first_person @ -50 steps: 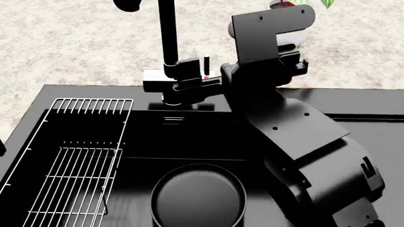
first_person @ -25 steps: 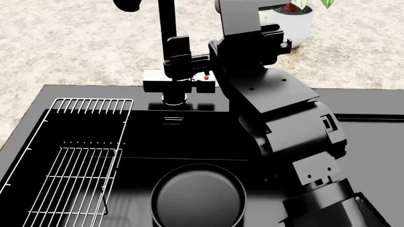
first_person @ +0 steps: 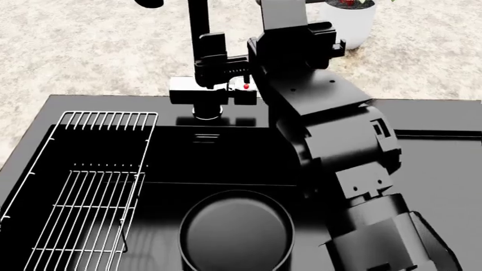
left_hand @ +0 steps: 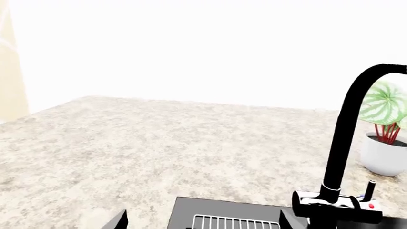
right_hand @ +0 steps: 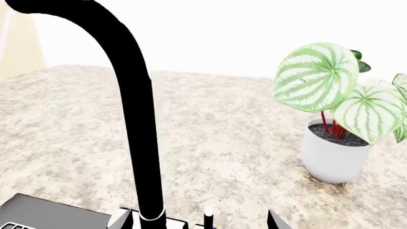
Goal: Pick the pan and sponge and place them into the sink. Then turn on the water.
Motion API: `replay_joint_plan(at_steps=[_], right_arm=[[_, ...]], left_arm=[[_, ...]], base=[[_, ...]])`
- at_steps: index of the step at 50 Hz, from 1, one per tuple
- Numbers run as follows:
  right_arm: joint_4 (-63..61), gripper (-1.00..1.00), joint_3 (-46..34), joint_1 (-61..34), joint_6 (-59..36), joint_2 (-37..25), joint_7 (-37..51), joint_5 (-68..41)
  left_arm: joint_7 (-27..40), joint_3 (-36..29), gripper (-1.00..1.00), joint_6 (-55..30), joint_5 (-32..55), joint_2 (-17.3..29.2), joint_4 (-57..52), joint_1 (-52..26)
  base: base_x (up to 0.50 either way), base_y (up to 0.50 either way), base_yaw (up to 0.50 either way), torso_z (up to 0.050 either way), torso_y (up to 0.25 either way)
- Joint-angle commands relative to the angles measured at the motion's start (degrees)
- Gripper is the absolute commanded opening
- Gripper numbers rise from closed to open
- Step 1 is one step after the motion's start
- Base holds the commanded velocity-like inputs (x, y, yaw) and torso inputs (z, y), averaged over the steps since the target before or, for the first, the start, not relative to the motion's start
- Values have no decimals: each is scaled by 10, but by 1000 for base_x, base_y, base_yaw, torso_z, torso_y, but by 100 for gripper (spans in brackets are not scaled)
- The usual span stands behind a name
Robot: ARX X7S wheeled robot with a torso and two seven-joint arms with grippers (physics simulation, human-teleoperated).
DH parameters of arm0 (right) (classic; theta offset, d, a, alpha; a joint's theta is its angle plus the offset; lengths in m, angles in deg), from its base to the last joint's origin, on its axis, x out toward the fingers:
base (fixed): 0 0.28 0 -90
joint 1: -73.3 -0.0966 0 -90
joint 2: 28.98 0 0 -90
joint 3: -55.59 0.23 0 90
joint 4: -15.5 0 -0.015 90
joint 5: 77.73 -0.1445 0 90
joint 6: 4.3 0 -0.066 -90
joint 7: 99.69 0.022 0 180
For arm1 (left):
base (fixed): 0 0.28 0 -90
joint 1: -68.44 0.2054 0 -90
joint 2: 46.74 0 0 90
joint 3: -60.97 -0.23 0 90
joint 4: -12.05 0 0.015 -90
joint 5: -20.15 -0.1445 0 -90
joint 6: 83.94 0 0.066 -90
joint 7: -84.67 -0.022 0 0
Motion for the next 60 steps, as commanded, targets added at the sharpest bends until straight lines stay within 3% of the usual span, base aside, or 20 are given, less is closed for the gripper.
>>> replay_joint_plan(at_steps=[1, 60], right_arm=[[21, 100, 8, -7, 4, 12, -2, 2], [22, 100, 14, -65, 44, 11, 15, -2]], left_arm=[[-13, 1, 100, -2, -10, -3, 5, -5], [-16, 5, 100, 2, -9, -6, 5, -1]], base=[[0, 0, 0, 25, -176], [0, 0, 0, 25, -139]])
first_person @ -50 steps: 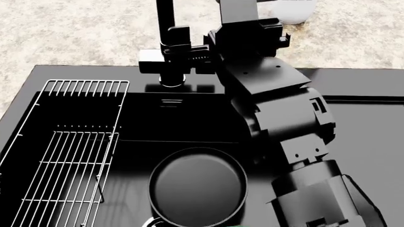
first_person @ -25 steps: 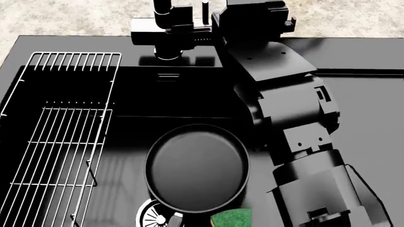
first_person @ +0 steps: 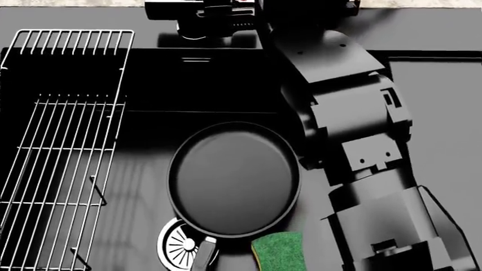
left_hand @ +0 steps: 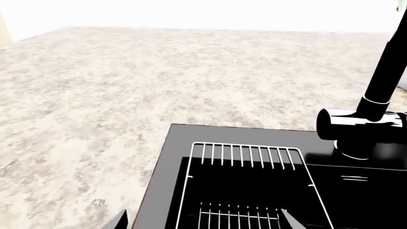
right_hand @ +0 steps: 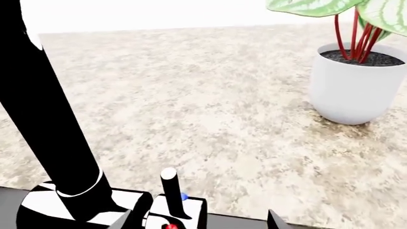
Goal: Pick the pan and sponge and place them into the sink. Then turn on the water.
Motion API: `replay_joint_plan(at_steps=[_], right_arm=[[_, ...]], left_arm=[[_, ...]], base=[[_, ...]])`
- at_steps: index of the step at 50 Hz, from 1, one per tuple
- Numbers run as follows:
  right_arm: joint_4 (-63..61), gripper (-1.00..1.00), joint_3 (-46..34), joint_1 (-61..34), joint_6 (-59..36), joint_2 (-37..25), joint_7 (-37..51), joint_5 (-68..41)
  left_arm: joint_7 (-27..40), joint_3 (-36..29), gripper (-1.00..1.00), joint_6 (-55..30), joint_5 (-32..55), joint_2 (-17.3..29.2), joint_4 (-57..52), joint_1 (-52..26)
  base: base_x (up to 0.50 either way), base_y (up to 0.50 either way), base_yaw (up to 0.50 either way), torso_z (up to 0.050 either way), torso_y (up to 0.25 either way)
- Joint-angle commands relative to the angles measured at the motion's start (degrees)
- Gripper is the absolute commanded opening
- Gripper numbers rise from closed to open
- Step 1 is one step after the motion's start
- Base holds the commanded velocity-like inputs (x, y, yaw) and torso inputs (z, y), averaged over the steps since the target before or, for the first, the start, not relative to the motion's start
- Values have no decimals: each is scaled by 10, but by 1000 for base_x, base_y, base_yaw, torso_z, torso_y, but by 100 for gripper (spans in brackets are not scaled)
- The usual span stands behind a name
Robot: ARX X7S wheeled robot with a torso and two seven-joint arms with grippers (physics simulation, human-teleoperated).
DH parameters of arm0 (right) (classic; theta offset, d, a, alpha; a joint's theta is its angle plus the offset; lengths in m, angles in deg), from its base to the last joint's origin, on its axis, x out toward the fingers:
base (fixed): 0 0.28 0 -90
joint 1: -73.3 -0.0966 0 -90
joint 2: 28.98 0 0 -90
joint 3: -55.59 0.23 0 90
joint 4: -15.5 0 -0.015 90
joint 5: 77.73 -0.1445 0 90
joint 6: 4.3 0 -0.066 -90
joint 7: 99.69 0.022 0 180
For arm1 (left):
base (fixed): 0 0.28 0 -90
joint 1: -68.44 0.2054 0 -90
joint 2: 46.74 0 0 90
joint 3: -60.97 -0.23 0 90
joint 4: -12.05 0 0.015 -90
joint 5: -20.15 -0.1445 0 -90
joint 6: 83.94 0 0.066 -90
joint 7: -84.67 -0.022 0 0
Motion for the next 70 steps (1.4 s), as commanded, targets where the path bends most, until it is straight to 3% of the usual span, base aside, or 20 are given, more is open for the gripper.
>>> replay_joint_plan(at_steps=[1, 10, 11, 12, 14, 32, 54, 70], right_arm=[[0, 100, 4, -14, 3, 6, -7, 5], [6, 100, -1, -25, 5, 9, -12, 6], [6, 100, -1, -25, 5, 9, -12, 6], [6, 100, -2, -26, 5, 9, -12, 6], [6, 100, -2, -27, 5, 9, -12, 5], [4, 100, -7, -56, -2, 8, -11, 3], [135, 100, -14, -101, 55, 38, -43, 17], [108, 100, -19, -84, 34, 18, -16, 12]], left_arm=[[-9, 7, 100, 6, -3, -6, 6, 0], [-10, 7, 100, 5, -2, -6, 6, 0], [25, 10, 100, -81, 84, 35, 41, -86], [33, 3, 100, -105, 161, 37, 54, -172], [37, -5, 100, -110, 156, 28, 55, -199], [40, 3, 100, -92, 156, 23, 55, -181], [29, 6, 100, -91, 147, 29, 50, -175], [33, 6, 100, -90, 148, 27, 55, -178]], base=[[0, 0, 0, 25, -129], [0, 0, 0, 25, -127], [0, 0, 0, 25, -127], [0, 0, 0, 25, -127], [0, 0, 0, 25, -113], [0, 0, 0, 8, -23], [0, 0, 0, 0, 0], [0, 0, 0, 0, 0]])
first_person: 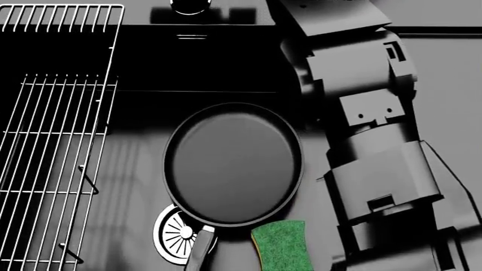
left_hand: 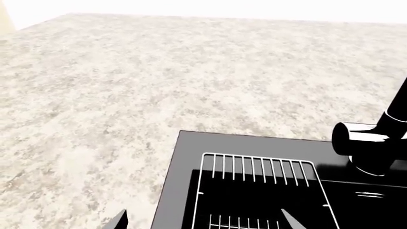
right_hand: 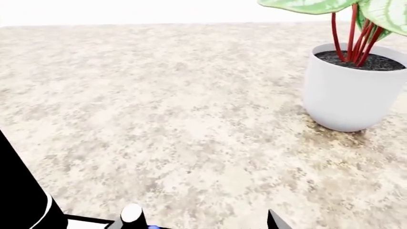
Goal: Pick the pan and sponge and place them into the sink. Then turn on the water.
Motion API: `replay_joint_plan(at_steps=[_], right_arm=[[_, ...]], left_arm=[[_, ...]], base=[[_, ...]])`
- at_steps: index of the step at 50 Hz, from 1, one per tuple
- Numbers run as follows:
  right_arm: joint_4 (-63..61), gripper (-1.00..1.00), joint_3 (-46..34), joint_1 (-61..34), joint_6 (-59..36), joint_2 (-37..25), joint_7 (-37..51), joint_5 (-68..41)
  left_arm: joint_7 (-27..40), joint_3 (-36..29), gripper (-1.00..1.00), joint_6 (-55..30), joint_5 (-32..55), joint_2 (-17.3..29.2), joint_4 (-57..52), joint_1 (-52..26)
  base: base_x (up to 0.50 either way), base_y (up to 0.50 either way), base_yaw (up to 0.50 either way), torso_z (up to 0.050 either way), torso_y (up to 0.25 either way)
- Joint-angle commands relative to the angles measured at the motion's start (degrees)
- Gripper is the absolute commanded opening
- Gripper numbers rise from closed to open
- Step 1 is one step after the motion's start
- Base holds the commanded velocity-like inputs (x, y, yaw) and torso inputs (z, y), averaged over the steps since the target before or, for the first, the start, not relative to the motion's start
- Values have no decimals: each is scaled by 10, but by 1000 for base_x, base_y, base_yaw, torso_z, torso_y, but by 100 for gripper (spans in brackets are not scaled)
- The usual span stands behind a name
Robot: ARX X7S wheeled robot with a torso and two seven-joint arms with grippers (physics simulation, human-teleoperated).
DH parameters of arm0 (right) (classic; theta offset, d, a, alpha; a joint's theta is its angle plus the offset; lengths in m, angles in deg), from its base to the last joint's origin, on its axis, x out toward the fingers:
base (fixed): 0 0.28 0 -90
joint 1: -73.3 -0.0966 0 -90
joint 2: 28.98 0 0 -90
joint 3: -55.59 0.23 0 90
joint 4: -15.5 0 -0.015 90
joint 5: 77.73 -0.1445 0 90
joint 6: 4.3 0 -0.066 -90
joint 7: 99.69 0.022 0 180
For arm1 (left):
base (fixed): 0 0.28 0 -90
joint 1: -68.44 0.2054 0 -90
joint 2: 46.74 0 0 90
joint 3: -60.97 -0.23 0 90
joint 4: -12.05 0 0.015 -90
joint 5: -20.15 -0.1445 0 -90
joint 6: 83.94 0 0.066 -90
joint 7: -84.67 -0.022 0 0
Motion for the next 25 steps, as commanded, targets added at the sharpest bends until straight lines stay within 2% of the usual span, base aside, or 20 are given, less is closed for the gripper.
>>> replay_joint_plan(at_steps=[1, 25], right_arm=[[-9, 100, 3, 5, -8, -7, 7, 5], [-73, 100, 16, 34, -33, -43, 38, -17]], left_arm=[[-8, 1, 100, 2, -6, -12, 11, -8], [-6, 2, 100, 0, -5, -8, 10, -8]], base=[[0, 0, 0, 0, 0], [0, 0, 0, 0, 0]])
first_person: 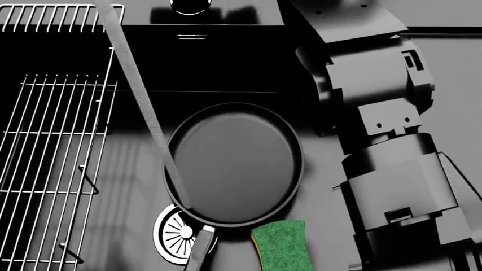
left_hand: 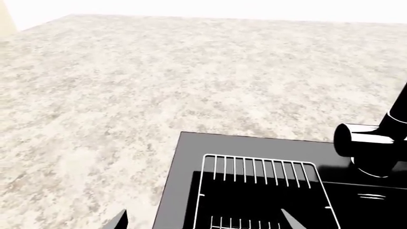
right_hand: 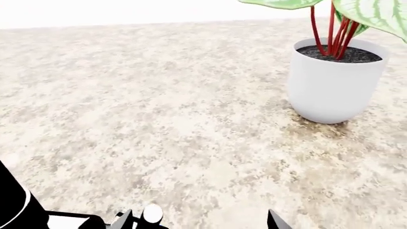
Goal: Pick the pan and sponge and place them into the sink. Then turn on the water.
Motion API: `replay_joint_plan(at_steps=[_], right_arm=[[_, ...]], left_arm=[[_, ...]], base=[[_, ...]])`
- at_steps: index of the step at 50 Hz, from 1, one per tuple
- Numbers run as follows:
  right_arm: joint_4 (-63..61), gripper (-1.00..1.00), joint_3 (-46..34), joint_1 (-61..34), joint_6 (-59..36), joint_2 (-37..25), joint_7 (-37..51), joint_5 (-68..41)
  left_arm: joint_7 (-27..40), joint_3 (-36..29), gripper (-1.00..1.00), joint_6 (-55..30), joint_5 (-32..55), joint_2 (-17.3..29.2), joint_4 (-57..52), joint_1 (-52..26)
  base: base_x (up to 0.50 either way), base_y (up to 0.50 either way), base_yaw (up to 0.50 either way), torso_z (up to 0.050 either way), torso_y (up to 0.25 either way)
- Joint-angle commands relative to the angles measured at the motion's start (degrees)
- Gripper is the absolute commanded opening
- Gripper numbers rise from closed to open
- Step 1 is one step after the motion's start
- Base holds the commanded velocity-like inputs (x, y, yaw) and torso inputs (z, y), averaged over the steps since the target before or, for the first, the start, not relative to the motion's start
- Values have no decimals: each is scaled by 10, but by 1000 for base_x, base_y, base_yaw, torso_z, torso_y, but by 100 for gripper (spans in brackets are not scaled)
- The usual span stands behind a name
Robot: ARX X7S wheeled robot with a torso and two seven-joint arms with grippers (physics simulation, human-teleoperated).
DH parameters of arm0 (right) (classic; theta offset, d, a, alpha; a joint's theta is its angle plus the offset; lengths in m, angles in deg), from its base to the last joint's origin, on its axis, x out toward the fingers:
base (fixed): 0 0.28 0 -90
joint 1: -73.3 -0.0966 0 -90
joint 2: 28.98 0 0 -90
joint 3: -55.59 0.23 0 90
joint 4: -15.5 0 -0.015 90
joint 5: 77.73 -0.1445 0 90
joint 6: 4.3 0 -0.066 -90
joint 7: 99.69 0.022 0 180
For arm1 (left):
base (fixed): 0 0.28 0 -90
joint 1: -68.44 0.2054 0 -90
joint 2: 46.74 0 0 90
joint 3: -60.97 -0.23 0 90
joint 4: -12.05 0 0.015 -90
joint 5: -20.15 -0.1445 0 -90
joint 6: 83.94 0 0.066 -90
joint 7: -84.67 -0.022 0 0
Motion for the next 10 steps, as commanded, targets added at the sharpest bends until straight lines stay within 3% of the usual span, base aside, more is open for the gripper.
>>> replay_joint_plan(at_steps=[1, 10], right_arm=[[-23, 100, 12, 13, -13, -16, 12, 5], [-36, 100, 14, 19, -19, -22, 18, -1]], left_arm=[[-8, 6, 100, 4, -3, -4, 6, 0], [0, 4, 100, -2, 5, -4, 6, -10]], base=[[0, 0, 0, 0, 0], [0, 0, 0, 0, 0]])
